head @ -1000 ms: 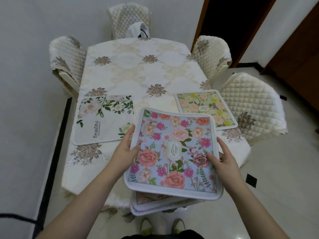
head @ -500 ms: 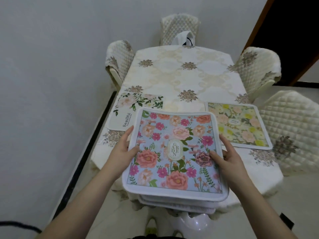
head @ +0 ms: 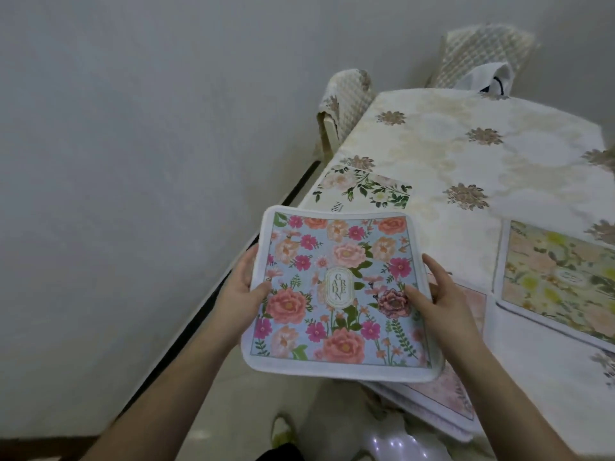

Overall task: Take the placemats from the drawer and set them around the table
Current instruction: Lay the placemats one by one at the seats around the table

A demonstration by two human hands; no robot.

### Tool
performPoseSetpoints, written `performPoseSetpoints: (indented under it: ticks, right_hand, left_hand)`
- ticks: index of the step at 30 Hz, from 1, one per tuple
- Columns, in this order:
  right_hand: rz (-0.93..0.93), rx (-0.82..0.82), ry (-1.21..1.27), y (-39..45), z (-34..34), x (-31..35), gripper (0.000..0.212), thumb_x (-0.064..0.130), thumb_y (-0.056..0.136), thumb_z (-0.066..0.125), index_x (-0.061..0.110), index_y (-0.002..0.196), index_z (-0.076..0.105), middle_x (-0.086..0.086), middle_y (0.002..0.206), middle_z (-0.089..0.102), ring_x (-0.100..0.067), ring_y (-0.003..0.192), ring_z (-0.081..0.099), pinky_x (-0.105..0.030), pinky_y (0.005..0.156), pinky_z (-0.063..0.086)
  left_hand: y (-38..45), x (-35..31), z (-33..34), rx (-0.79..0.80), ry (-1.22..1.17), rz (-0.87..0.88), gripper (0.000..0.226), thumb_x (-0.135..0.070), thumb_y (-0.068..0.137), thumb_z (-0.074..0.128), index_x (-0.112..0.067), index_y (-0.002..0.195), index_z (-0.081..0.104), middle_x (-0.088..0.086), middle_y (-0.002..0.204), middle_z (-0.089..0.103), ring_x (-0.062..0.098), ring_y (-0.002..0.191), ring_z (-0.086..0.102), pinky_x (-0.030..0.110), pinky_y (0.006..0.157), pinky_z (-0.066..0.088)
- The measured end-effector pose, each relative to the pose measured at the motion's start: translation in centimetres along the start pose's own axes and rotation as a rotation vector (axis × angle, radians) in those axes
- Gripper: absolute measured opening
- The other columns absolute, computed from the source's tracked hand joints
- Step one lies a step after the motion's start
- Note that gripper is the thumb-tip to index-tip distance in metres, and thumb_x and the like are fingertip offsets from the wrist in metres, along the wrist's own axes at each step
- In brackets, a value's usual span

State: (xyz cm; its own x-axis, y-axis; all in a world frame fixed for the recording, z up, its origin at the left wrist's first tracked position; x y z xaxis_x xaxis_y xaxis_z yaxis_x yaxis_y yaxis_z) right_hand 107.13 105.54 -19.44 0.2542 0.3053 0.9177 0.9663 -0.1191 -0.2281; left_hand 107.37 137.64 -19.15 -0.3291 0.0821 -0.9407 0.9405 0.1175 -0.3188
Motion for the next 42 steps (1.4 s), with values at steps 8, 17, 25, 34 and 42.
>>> performPoseSetpoints:
  ticks: [8, 17, 25, 34, 42]
  right_hand:
    - [-0.041, 0.157, -0.034, 1.6, 11.0, 5.4, 0.064, 0.026, 0.094, 0.063, 0.045, 0.147, 0.031, -0.001, 0.103, 0.073, -0.018, 0.075, 0.075, -0.048, 0.068, 0.062]
    - [-0.138, 0.218, -0.072, 2.5, 23.9, 13.5, 0.059, 0.022, 0.094, 0.063, 0.039, 0.145, 0.038, 0.002, 0.099, 0.074, -0.015, 0.074, 0.075, -0.031, 0.059, 0.061]
    - [-0.117, 0.233, -0.013, 4.0, 29.5, 17.1, 0.06, 0.024, 0.093, 0.065, 0.04, 0.144, 0.038, -0.005, 0.098, 0.076, -0.024, 0.08, 0.075, -0.049, 0.072, 0.061]
    - [-0.092, 0.234, 0.113, 8.5, 30.1, 21.8, 0.058, 0.02, 0.095, 0.063, 0.038, 0.145, 0.04, -0.006, 0.096, 0.077, -0.029, 0.082, 0.075, -0.052, 0.076, 0.059]
    - [-0.097, 0.191, 0.176, 15.5, 28.1, 25.0, 0.055, 0.02, 0.095, 0.062, 0.04, 0.142, 0.042, -0.005, 0.092, 0.077, -0.028, 0.078, 0.075, -0.043, 0.065, 0.061]
  left_hand:
    - [-0.7, 2.0, -11.2, -0.199, -0.107, -0.023, 0.057, -0.01, 0.095, 0.064, -0.042, 0.136, 0.04, 0.009, 0.114, 0.071, 0.03, 0.086, 0.076, 0.053, 0.071, 0.061]
    - [0.4, 1.0, -25.2, -0.263, -0.154, 0.033, 0.059, -0.004, 0.096, 0.06, -0.036, 0.143, 0.043, 0.006, 0.113, 0.073, 0.027, 0.088, 0.075, 0.052, 0.071, 0.062]
    - [2.6, -1.4, -32.3, -0.253, -0.21, 0.029, 0.061, -0.003, 0.094, 0.062, -0.035, 0.143, 0.044, 0.01, 0.104, 0.075, 0.034, 0.084, 0.075, 0.053, 0.068, 0.061]
    - [9.0, -6.6, -34.2, -0.162, -0.296, 0.035, 0.056, -0.001, 0.092, 0.061, -0.028, 0.139, 0.05, 0.015, 0.103, 0.076, 0.038, 0.083, 0.074, 0.047, 0.061, 0.062]
    - [17.1, -12.0, -32.2, -0.138, -0.247, 0.064, 0.054, -0.004, 0.092, 0.063, -0.031, 0.137, 0.052, 0.013, 0.102, 0.076, 0.038, 0.085, 0.074, 0.047, 0.064, 0.063]
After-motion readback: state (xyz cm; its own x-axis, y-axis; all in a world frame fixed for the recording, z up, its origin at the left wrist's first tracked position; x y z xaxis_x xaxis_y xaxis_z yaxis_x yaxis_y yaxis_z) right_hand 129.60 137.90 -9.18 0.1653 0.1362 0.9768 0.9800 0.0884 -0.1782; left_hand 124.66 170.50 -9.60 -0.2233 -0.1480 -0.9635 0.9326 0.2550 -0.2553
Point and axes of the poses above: each hand's wrist, its own y-axis towards the middle knuckle, its own z-axis out of the palm, x = y × z, the point moved 4 cm from there along y, towards the middle knuckle
